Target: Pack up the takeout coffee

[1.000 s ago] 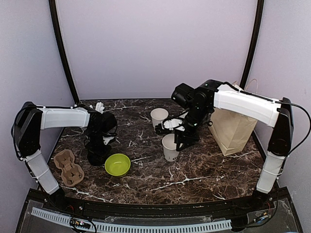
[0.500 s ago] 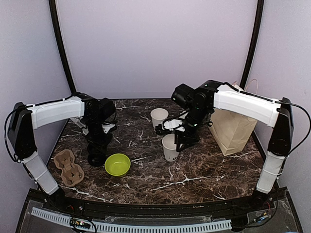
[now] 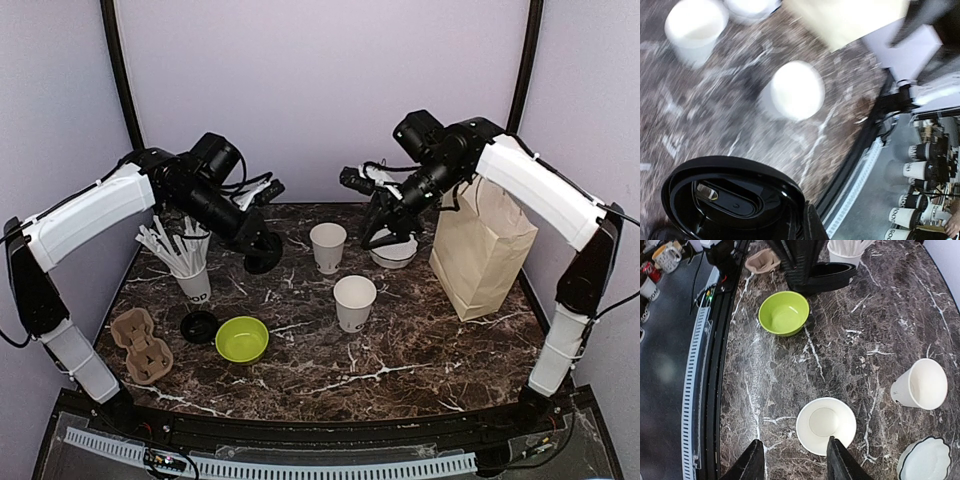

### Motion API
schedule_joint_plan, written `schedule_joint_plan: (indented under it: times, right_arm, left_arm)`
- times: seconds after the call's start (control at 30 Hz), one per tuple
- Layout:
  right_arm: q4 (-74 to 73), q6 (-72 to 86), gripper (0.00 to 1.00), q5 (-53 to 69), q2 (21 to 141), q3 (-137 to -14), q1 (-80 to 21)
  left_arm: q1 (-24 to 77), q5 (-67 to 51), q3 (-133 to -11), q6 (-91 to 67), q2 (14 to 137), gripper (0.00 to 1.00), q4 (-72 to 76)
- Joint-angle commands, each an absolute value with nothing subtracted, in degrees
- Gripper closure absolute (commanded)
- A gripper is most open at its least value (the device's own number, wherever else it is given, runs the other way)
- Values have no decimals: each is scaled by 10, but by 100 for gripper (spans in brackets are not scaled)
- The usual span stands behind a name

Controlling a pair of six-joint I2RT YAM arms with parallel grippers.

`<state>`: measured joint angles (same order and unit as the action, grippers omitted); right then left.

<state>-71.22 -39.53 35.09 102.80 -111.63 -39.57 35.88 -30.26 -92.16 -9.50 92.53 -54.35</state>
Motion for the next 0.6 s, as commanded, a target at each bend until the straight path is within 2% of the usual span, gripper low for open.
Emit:
schedule_joint_plan:
  times: [0.0, 0.13, 0.3, 0.33, 0.37, 0.47, 0.57]
  right_arm:
    - [-649, -316, 56, 443, 1013, -1145, -370]
    - [-557, -198, 49, 452, 1025, -1160, -356]
    - [-468, -73, 29, 512, 1045, -1164, -339]
    - [-427, -42, 8, 521, 1039, -1145, -337]
    - [-390, -13, 2, 532, 1034, -1128, -335]
    - [-338, 50, 1, 572, 1043, -1132, -328]
    - [-291, 101, 2, 590, 1045, -1131, -328]
  left_arm:
    - [363, -406, -955, -116, 896, 95, -438]
    - [363, -457, -955, -151, 895, 95, -333]
    - [363, -449, -887, -222, 873, 95, -114]
    - [363, -452, -872, -235, 863, 96, -73]
    - [363, -453, -846, -259, 860, 96, 1]
    - [363, -444, -815, -295, 853, 96, 115]
    - [363, -441, -797, -319, 854, 96, 166]
